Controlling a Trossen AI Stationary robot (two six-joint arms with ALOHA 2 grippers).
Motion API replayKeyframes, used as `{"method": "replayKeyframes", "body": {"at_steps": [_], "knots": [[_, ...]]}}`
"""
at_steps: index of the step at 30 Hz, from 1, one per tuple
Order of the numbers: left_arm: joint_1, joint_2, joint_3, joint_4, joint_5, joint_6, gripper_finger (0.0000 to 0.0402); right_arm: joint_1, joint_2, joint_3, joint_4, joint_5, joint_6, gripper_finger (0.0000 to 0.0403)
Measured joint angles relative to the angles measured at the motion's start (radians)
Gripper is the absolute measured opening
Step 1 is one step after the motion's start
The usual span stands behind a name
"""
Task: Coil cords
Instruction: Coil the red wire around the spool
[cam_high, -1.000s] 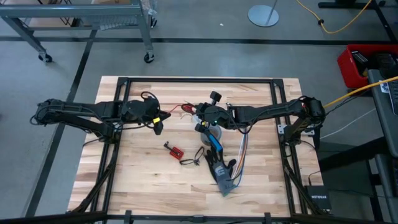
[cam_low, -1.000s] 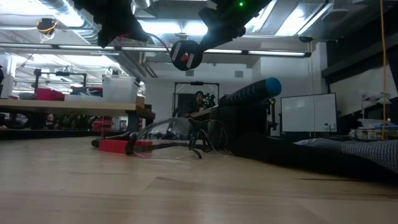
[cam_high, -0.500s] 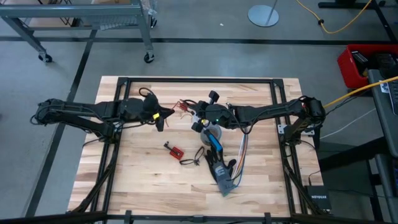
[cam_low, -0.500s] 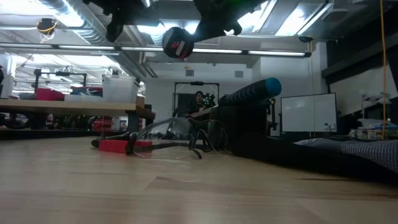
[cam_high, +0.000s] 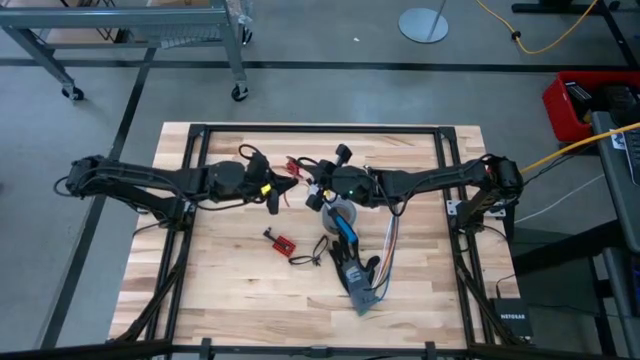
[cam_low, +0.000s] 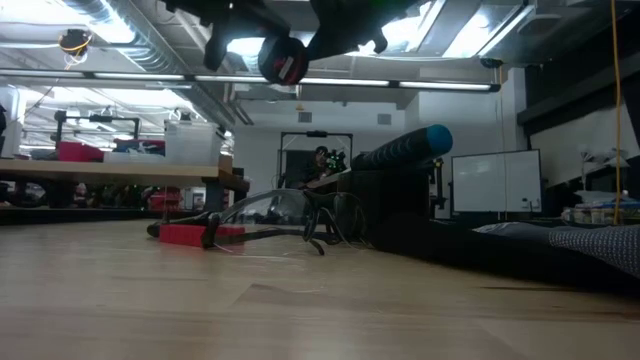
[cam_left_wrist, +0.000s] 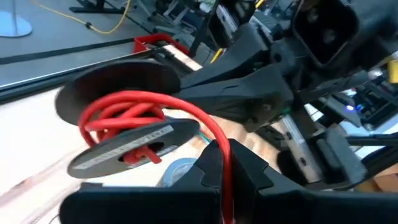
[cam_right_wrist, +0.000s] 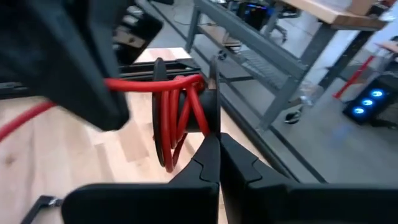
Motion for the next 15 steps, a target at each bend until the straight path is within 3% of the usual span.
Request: {"method": "replayKeyframes", "body": {"at_steps": [15], "knots": [[-0.01, 0.008, 0.0, 0.079, -0.022, 0.011, 0.0001, -0.009, 0.002, -0.001, 0.211, 0.016, -0.001, 0.0]]}}
